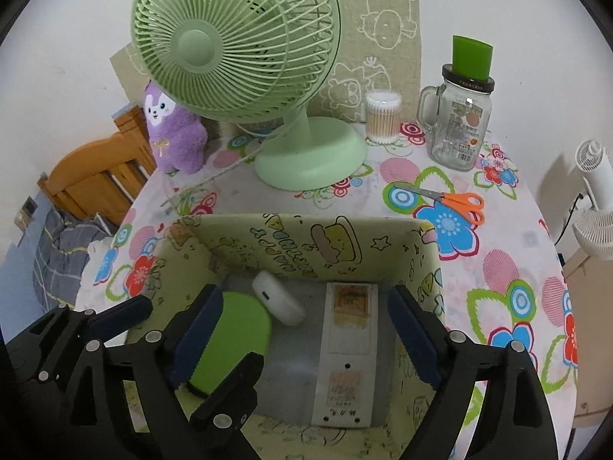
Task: Organize rigid objects
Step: 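Lower both items into the fabric box and open both tools, then lift both tools out of the fabric box and back away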
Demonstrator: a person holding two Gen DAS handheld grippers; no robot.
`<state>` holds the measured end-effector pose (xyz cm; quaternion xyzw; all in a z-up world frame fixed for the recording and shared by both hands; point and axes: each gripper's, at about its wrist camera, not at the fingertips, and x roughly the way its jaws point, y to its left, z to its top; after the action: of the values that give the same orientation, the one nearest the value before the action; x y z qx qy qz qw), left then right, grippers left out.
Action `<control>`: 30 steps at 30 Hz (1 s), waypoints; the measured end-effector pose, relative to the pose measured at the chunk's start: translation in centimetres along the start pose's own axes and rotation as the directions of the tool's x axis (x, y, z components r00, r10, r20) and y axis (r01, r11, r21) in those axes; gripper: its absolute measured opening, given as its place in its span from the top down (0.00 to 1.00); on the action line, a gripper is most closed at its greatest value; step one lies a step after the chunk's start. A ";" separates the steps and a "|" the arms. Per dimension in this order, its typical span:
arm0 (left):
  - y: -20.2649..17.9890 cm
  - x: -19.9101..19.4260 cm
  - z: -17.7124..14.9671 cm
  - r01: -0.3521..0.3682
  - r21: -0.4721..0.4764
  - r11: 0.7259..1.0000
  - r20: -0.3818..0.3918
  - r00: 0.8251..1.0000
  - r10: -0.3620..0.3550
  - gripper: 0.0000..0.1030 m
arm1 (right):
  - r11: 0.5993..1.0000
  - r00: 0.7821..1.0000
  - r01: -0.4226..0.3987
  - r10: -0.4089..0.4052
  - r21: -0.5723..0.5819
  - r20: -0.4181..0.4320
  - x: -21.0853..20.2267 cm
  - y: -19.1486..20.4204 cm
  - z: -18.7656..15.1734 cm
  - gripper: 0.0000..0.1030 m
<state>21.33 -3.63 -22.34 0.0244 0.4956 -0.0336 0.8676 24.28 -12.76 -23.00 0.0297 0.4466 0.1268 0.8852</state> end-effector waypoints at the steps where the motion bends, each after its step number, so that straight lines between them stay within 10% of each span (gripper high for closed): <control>1: 0.0 -0.3 -0.1 0.000 0.001 1.000 0.003 1.000 0.000 0.13 | 1.000 1.000 -0.002 0.002 0.004 0.000 -0.3 0.0 -0.1 0.11; 30: -1.6 -9.0 -2.6 0.003 0.013 1.000 0.097 0.995 -0.004 0.05 | 0.998 0.996 0.064 -0.063 -0.011 0.056 -10.0 1.8 -2.1 0.08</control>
<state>14.41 -4.71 -15.95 0.0273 0.4528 -0.0395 0.8903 16.54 -13.65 -16.09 0.0132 0.4215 0.1005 0.9012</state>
